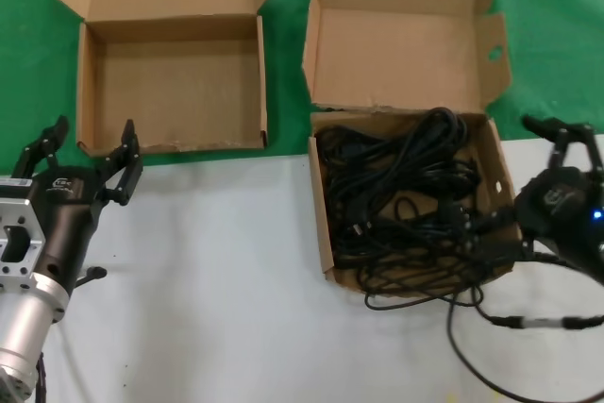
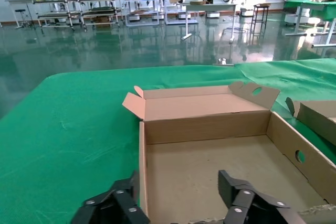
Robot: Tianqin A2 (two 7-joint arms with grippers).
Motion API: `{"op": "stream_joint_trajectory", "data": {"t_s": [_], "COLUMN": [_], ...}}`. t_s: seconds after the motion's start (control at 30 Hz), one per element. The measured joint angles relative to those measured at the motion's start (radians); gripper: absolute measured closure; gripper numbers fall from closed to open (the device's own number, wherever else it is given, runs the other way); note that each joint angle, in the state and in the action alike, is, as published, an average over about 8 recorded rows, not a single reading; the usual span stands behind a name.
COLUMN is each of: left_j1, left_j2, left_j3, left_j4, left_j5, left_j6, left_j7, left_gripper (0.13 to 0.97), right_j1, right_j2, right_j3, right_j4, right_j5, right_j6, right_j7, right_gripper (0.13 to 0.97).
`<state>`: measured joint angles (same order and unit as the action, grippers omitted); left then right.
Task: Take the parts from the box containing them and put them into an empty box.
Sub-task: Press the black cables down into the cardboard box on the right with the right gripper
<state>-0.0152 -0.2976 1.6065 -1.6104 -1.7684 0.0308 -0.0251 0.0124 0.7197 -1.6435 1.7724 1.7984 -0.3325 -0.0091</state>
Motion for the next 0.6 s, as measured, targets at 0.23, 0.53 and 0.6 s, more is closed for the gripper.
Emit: {"op": "stream_joint_trajectory", "data": {"t_s": [0.23,0.53,0.6], "left_j1": [0.000,0.000,0.000], "left_j2": [0.000,0.000,0.000], "left_j3": [0.000,0.000,0.000], "left_j4": [0.000,0.000,0.000], "left_j5": [0.000,0.000,0.000], "left_j6": [0.000,0.000,0.000], "left_j7": [0.000,0.000,0.000], "left_gripper": [0.598,0.777,0.799], "right_j1": [0.147,0.469,0.540], "right_j2": [0.132,0.164,0.150], "right_j3": [-0.067,-0.241,-0.283], "right_j4": [-0.014,-0.102,-0.122], "right_j5": [-0.051,-0.209,-0.261], "right_j6": [-0.252,-0.542,-0.588], "right_j7": [-0.223,-0.441,-0.456], "right_gripper": [0.129,0.129,0.129]}}
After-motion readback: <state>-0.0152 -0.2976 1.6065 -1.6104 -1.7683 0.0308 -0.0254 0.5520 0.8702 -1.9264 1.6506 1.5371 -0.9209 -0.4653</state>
